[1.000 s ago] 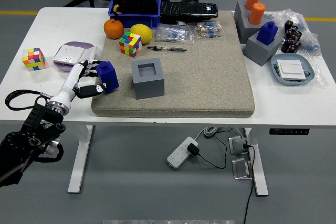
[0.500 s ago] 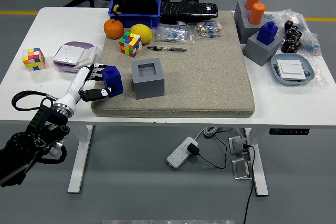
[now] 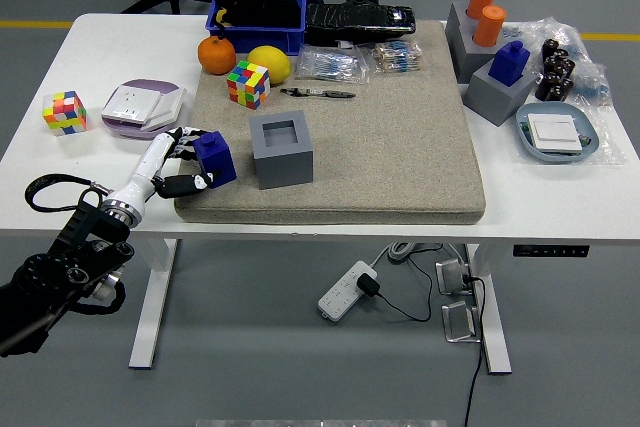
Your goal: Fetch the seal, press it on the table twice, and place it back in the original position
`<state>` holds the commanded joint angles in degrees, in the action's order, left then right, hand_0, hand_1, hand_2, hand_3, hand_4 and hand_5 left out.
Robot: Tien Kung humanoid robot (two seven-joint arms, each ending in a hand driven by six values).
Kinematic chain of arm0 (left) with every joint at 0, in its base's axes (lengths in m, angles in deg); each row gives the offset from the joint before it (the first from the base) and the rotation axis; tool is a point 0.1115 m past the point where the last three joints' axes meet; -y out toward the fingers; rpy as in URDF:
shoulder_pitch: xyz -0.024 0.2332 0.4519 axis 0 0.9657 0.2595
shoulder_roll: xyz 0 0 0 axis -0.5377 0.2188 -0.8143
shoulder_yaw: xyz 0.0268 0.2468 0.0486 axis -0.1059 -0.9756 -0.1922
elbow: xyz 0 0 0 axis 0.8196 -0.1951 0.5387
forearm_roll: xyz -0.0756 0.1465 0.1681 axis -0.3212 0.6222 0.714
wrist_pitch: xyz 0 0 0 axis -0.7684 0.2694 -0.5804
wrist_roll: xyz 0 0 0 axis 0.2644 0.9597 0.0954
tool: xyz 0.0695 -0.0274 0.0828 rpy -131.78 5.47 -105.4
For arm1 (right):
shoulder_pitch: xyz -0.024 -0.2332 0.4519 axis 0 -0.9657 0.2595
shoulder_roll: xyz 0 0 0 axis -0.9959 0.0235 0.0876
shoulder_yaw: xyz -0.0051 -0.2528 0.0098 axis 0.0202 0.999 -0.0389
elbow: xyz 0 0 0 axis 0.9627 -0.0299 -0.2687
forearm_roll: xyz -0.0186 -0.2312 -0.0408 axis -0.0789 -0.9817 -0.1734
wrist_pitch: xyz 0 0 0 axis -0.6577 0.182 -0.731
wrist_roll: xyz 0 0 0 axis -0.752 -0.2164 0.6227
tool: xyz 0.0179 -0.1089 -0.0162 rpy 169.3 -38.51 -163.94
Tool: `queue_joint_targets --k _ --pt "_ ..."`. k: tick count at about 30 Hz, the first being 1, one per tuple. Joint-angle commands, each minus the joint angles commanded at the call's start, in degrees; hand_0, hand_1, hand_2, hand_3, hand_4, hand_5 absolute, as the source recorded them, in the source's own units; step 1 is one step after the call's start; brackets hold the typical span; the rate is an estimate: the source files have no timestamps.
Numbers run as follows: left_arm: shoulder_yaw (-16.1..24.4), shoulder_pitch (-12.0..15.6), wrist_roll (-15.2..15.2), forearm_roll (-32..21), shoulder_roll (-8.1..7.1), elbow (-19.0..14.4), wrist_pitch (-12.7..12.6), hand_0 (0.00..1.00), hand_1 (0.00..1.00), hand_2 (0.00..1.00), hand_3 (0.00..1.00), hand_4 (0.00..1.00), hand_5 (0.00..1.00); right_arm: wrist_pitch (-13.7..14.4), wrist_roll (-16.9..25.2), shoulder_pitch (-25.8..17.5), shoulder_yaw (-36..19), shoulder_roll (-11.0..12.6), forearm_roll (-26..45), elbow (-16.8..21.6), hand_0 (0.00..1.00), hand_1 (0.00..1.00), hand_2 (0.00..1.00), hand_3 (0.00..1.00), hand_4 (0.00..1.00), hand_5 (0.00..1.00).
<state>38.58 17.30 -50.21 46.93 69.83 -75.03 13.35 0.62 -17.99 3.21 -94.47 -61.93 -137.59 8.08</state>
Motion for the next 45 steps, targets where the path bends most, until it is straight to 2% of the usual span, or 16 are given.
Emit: queue_joint_targets --k 14,18,26,31,35,40,45 --pt "-0.46 -0.19 0.28 -0.21 -0.57 -0.69 -0.1 0.636 0.518 0.431 0.728 0.698 0.002 0.0 0.04 0.02 -0.14 -0.1 -0.03 0.02 0.834 0.731 0.698 0.717 0.748 0.515" --pt "0.13 -0.52 0.52 0.0 -1.21 -1.43 -0.21 0.636 0.518 0.431 0.728 0.698 0.002 0.0 0.04 -0.02 -0.21 -0.1 -0.06 0.0 0.834 0.731 0.698 0.717 0.748 0.515" --pt "2.49 -2.93 0.9 1.25 -3.78 -3.77 -0.46 0.636 0.519 0.43 0.725 0.699 0.002 0.06 0.06 -0.02 -0.65 -0.19 -0.12 0.0 0.834 0.731 0.698 0.717 0.748 0.515" --pt "4.47 -5.9 1.12 2.75 -5.32 -5.66 -0.72 0.636 0.519 0.43 0.725 0.699 0.002 0.08 0.07 -0.06 -0.79 -0.16 -0.11 -0.01 0.834 0.731 0.698 0.717 0.748 0.515" --pt "4.37 -8.17 1.15 3.2 -5.93 -6.87 -0.78 0.636 0.519 0.43 0.723 0.699 0.002 0.12 0.1 -0.02 -0.81 -0.15 -0.07 0.03 0.834 0.731 0.698 0.717 0.748 0.516" --pt "3.37 -9.93 1.04 4.0 -5.89 -9.34 -0.75 0.636 0.519 0.43 0.722 0.699 0.002 0.12 0.1 -0.02 -0.85 -0.15 -0.05 -0.01 0.834 0.731 0.698 0.717 0.748 0.515" --pt "2.14 -10.77 0.83 4.37 -4.24 -10.45 -0.61 0.635 0.519 0.43 0.721 0.7 0.002 0.1 0.09 0.03 -0.81 -0.18 -0.07 -0.11 0.834 0.731 0.698 0.717 0.748 0.515"
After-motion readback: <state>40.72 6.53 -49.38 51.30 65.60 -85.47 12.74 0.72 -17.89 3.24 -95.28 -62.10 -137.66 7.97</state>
